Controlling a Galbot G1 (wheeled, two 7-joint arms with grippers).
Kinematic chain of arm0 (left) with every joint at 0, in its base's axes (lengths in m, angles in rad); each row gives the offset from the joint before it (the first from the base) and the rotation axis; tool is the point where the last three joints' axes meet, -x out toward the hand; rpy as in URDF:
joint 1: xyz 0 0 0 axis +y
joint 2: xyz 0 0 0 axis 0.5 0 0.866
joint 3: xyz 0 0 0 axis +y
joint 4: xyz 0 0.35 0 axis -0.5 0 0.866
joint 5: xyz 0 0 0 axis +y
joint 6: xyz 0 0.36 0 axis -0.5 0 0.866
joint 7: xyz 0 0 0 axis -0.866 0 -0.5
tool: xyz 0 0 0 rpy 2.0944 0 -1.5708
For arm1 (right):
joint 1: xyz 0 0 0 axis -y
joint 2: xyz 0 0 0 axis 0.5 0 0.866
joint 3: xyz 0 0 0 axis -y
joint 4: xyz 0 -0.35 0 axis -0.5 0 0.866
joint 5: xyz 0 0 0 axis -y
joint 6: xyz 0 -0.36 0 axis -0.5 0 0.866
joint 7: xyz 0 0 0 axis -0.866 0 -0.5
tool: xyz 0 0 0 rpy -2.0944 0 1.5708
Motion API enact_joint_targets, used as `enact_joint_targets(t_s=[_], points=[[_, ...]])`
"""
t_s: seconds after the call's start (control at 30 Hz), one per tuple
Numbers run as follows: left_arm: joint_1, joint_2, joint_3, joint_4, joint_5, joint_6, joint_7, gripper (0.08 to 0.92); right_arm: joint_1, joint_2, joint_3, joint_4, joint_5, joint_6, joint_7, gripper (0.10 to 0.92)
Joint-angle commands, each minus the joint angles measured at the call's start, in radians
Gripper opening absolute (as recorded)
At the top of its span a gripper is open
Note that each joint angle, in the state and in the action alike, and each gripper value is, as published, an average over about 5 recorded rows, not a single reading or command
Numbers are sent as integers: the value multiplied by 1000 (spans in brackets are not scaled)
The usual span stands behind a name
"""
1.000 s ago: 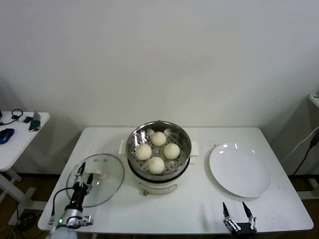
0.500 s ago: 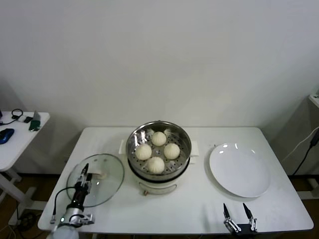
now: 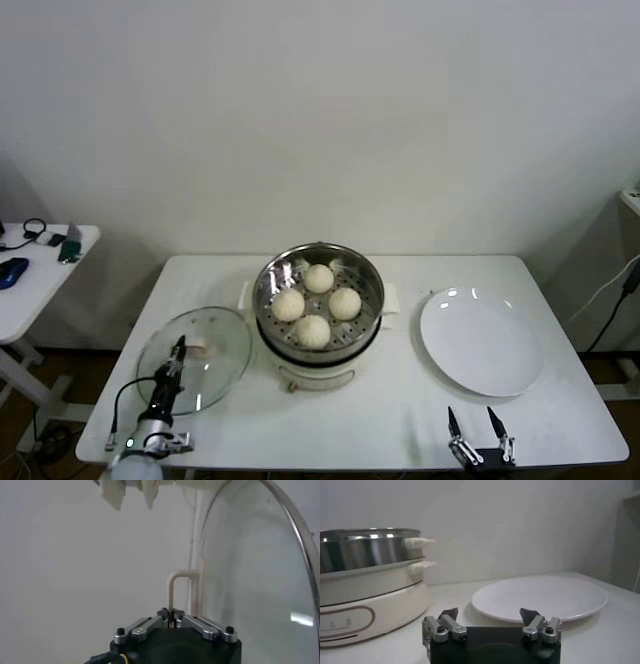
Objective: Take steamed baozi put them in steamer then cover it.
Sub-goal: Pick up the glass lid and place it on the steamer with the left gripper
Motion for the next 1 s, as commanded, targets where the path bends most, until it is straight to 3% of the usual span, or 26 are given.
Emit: enact_joint_targets(t_s=[0.03, 0.3, 0.43, 0.53, 0.77, 1.0], points=[[72, 71, -7, -228, -132, 93, 78, 135, -2, 2, 3, 5, -16, -4, 4, 823], [184, 272, -55, -610, -350, 398, 366, 135, 9, 9, 9, 8, -74, -19, 26, 823], [162, 364, -40, -712, -364, 541, 460, 135, 16, 9, 3, 8, -91, -23, 35, 823], [109, 394, 24, -778, -378, 658, 505, 135, 18, 10, -1, 13, -103, -24, 39, 823], [-96, 356, 321, -864, -230, 865, 627, 135, 22, 9, -10, 26, -109, -11, 32, 823], [-252, 181, 603, -850, 49, 931, 775, 135, 38, 5, -15, 27, -119, -16, 37, 823]])
